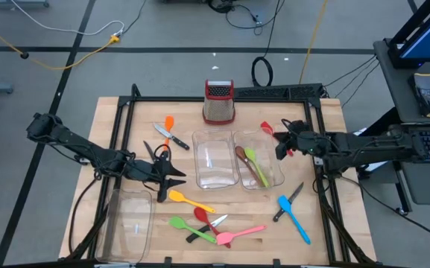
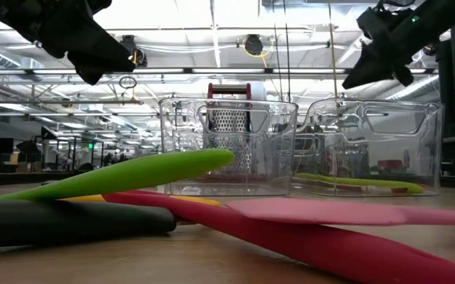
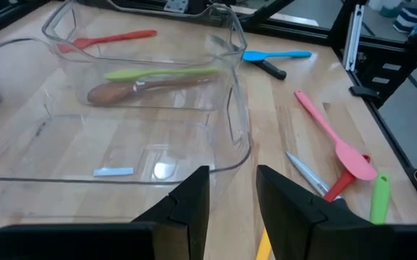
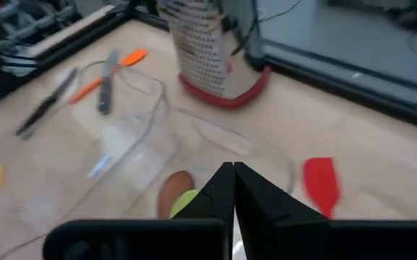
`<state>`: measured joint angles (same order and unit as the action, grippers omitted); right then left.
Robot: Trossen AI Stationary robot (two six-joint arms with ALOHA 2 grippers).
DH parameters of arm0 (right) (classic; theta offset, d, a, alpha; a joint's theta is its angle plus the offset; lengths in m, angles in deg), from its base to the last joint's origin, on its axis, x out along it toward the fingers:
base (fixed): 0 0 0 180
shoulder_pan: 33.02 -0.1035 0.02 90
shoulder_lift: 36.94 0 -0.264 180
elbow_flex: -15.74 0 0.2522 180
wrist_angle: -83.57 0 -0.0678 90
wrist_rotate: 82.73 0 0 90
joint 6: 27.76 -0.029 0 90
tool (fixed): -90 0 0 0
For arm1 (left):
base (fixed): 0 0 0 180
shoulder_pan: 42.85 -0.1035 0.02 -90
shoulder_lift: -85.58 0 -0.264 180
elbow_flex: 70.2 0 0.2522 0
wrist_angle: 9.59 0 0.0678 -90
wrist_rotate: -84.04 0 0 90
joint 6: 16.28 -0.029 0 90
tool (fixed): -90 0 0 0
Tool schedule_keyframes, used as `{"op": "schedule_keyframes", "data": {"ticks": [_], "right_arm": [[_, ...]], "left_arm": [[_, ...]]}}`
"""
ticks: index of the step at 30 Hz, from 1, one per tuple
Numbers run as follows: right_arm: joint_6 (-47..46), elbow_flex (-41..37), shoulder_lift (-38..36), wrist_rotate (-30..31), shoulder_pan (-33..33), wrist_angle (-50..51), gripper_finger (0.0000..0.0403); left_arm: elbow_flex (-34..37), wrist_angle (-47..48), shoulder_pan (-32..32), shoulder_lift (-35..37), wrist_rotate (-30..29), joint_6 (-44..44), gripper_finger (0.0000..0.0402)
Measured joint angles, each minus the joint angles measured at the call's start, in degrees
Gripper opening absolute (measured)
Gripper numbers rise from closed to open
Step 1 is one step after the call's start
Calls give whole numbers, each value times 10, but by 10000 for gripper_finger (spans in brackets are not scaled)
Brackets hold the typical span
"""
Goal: Pick & Place Kitchen Items
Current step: Put the blue spatula into the left transparent bin
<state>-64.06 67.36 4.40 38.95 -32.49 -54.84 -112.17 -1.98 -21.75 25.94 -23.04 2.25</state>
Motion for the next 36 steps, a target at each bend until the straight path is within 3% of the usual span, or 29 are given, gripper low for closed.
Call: {"op": "schedule_keyframes", "data": {"ticks": [7, 14, 26, 36], "right_arm": [[1, 0, 0, -1, 0, 36, 1], [-44, 0, -1, -24, 0, 136, 1], [-260, 0, 0, -334, -7, 324, 1], [-406, 0, 4, -441, -80, 307, 1]], "left_arm": [[0, 0, 0, 0, 0, 0, 118], [0, 0, 0, 0, 0, 0, 118], [0, 0, 0, 0, 0, -4, 118], [0, 0, 0, 0, 0, -3, 118]]}}
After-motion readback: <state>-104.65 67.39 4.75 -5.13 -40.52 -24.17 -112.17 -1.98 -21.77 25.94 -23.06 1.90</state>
